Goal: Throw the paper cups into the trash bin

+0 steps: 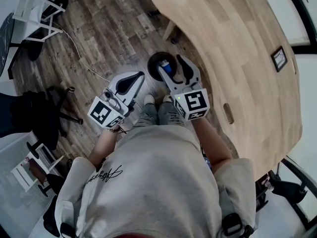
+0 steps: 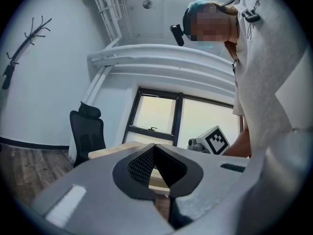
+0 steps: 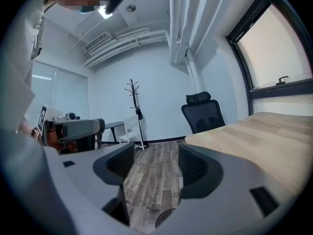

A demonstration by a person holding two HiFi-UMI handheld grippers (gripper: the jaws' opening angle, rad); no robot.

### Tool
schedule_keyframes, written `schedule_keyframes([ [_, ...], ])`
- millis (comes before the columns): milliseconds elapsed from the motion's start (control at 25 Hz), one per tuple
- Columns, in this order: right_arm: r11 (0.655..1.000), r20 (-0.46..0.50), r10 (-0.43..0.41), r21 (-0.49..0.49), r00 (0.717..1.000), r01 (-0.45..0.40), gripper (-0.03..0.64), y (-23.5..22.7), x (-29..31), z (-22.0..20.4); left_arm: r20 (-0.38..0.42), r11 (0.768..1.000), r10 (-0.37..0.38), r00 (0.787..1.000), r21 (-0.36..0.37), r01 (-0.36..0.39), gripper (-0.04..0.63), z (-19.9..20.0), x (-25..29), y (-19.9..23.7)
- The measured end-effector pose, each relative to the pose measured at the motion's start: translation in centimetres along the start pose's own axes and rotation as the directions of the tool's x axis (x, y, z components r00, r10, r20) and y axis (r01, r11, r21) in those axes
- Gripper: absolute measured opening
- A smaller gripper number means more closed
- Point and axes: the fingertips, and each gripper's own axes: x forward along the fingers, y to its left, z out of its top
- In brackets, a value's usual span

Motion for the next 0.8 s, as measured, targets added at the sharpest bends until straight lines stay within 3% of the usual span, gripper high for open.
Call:
schedule_keyframes([
  [440, 0.998, 0.077, 0.067, -0.005, 0.995, -0.066, 0.287, 1.5, -2.4, 5.6, 0.029, 0.998, -0.030, 0.999, 0.047, 0.029, 0.003, 4.2, 0.5, -1.4],
  [800, 0.993, 0.154, 0.101, -0.083, 0.983, -0.089, 0.230, 2.8, -3.7, 9.7, 0.065, 0.995, -0.026, 0.998, 0.099, 0.020, 0.003, 7.4, 0.5, -1.7],
])
